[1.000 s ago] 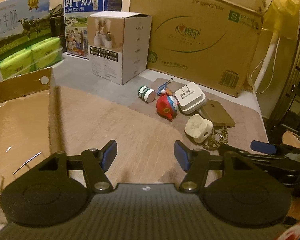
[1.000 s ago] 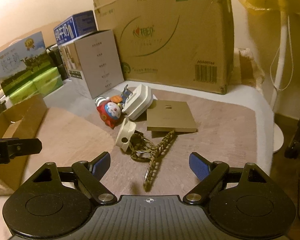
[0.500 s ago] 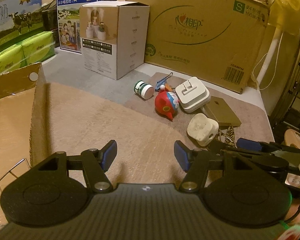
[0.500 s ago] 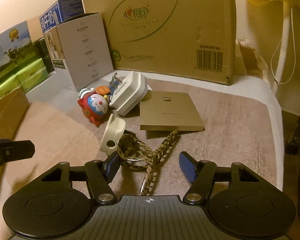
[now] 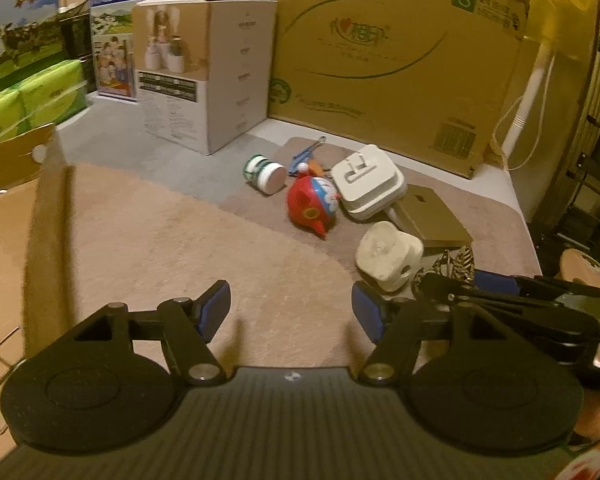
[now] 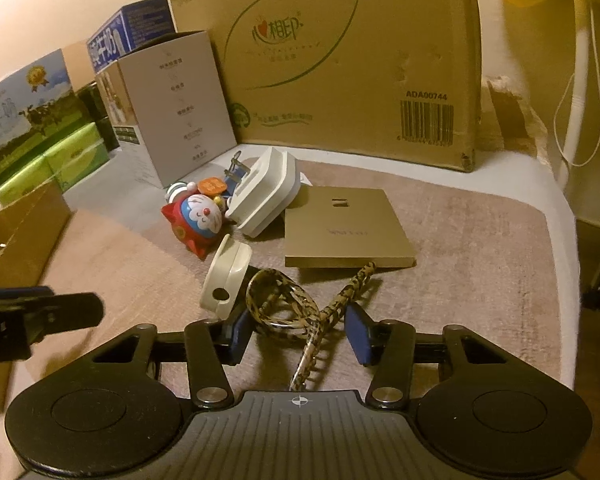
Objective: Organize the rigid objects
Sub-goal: 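Grasp the white plug with the left gripper while the right gripper grasps the leopard-print cord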
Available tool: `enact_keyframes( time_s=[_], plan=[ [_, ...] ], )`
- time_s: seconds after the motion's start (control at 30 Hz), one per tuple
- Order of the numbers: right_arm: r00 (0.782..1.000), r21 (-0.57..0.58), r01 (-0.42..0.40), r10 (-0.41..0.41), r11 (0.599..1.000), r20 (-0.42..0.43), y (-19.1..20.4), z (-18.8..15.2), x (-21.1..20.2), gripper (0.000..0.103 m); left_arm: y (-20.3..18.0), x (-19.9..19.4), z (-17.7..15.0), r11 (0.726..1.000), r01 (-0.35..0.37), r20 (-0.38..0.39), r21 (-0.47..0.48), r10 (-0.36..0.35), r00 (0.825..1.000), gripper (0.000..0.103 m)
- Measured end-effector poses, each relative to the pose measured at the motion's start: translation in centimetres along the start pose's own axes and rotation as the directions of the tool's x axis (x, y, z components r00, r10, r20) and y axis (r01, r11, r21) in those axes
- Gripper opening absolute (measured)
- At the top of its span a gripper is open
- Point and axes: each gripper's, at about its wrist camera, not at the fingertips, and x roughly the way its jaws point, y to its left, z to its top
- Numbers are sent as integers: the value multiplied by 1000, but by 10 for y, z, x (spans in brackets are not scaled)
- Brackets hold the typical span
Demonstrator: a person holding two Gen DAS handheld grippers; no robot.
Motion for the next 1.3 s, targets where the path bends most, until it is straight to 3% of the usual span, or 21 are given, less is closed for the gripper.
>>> enact_keyframes(
  time_s=[0.4,0.7,0.83,0.87,1.0,1.3],
  plan=[
    [998,-7,55,-55,998,21,-35,-2,-22,50,-30,39,13,990,121,-3,71,-121,993,66],
    [999,-4,53,-53,999,12,-45,-6,-20,50,-43,71,17,971,184,-26,153,-182,983,66],
    [999,-3,50,-50,999,7,-46,-8,-17,50,-46,81,19,961,219,-50,172,-213,976,64],
    [999,-3,51,-51,999,6,-46,-7,-16,50,-47,82,19,958,228,-55,175,-222,973,59],
    [999,-4,51,-51,999,5,-45,-7,-15,50,-49,84,18,956,227,-66,186,-218,974,47],
    [999,-15,35,-35,999,7,-34,-7,-23,50,-43,60,4,972,196,-79,129,-187,979,46]
  ],
)
